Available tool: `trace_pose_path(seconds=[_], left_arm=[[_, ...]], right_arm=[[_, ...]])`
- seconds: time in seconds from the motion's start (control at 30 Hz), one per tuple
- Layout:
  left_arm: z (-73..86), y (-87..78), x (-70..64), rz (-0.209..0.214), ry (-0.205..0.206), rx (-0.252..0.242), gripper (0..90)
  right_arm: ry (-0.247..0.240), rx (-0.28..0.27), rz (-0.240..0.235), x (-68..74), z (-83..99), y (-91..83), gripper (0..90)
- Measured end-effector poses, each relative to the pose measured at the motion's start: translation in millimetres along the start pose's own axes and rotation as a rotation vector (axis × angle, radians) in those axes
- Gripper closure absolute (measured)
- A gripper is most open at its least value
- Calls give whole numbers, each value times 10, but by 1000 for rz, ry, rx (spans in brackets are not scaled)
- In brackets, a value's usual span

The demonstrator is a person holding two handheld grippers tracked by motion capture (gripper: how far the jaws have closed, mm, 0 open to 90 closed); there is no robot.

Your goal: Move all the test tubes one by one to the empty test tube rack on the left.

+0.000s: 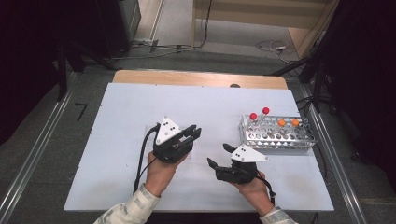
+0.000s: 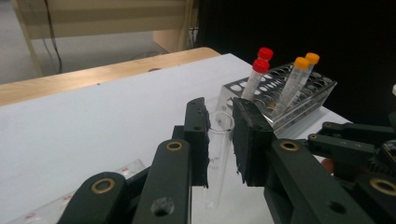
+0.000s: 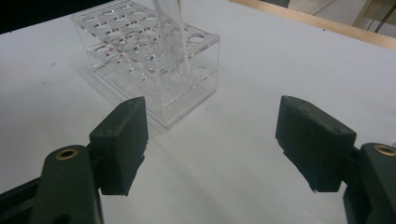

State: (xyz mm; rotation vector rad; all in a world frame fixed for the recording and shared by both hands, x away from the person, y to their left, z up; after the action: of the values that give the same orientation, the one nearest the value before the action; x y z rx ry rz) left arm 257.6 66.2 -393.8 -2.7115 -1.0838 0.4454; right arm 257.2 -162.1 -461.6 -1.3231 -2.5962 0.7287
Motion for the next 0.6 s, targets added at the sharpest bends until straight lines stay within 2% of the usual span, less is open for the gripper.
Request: trace_pose_path(seconds=[0.2, 0.37, 0.6], left_arm=[[-43, -105, 71, -34, 6, -9, 769], [-26, -115, 109, -76, 32, 18, 769], [-4, -105, 134, -89, 37, 37, 768]], right_arm=[[2, 7, 12, -16, 16, 0, 222], [-3, 9, 13, -9, 19, 5, 217], [0, 11, 18, -21, 23, 1, 210]])
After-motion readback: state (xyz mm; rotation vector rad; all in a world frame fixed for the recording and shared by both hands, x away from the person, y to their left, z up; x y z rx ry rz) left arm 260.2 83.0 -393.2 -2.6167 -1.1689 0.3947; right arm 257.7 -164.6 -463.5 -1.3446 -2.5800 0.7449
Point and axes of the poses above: each handheld gripper's, and its own axes: y roughly forward along the jaws, z roughly out of its underside, x roughly to its left, the point moved 1 cm from there along y, roughly forward along the jaws, and after that the axes turned 10 degrees about z, right-handed, at the moved point
